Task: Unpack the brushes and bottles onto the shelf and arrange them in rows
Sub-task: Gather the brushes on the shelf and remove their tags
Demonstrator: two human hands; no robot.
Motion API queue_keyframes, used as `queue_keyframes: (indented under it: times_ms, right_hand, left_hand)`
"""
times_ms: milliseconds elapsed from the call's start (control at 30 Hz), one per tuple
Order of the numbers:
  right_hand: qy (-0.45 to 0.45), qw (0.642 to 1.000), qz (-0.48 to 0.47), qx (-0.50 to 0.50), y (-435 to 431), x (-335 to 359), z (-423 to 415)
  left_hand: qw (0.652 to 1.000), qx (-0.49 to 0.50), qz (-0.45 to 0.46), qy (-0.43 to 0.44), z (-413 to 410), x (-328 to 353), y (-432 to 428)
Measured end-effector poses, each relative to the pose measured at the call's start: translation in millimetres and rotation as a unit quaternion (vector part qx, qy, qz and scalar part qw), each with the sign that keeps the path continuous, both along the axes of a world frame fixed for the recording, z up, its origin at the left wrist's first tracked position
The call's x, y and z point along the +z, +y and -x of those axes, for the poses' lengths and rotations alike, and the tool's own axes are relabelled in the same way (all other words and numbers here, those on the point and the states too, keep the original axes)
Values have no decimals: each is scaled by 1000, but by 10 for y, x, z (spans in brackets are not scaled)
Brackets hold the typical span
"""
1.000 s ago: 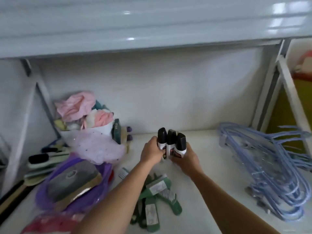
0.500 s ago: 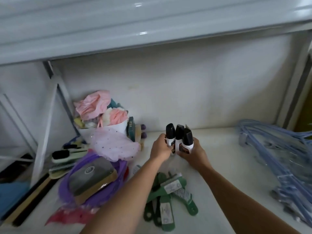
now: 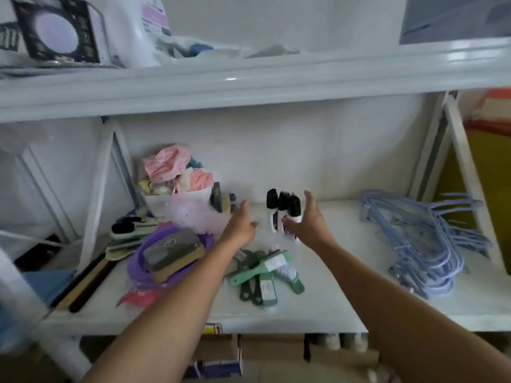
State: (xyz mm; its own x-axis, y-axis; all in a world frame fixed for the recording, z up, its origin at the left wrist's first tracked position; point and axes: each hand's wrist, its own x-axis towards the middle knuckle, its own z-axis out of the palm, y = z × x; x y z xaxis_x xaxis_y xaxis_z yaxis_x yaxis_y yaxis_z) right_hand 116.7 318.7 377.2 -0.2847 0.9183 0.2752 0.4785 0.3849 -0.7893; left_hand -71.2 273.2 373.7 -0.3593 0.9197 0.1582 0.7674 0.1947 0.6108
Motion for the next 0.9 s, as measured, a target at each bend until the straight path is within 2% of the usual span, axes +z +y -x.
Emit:
queue_keyframes:
  times_ms: [200,333,400,467,567,700,767,900]
  right_hand:
    - [-28,998,-38,32,-499,85,178]
    - [-63,995,-62,49,-625,-78,241]
    - [-89,991,-77,59,-602,-266,237]
    - [-108,988,-81,81,-557,-452,239]
    - [-183,970,-122,107,-514,-528,301]
    - [-263,947,-140,117,-423,-500,307]
    - [-267,948,-123,123,-352,-541,282]
    - [-281,947,-119,101,-259,-571,240]
  left_hand:
    - [999,0,-43,-27,78,182,-540]
    - [996,-29,-78,-37,-79,-103,-963]
    - [996,-37,-79,-14,-129,-349,-1140]
    - [995,-45,-78,49,-176,-500,-1175]
    - [987,-58,-86,123,-232,-459,-1117]
    - [986,-63,-39,153,2,-463,-968]
    - [989,-80,-11,124,83,-496,-915]
    - [985,-111,8,133,138,-557,-777]
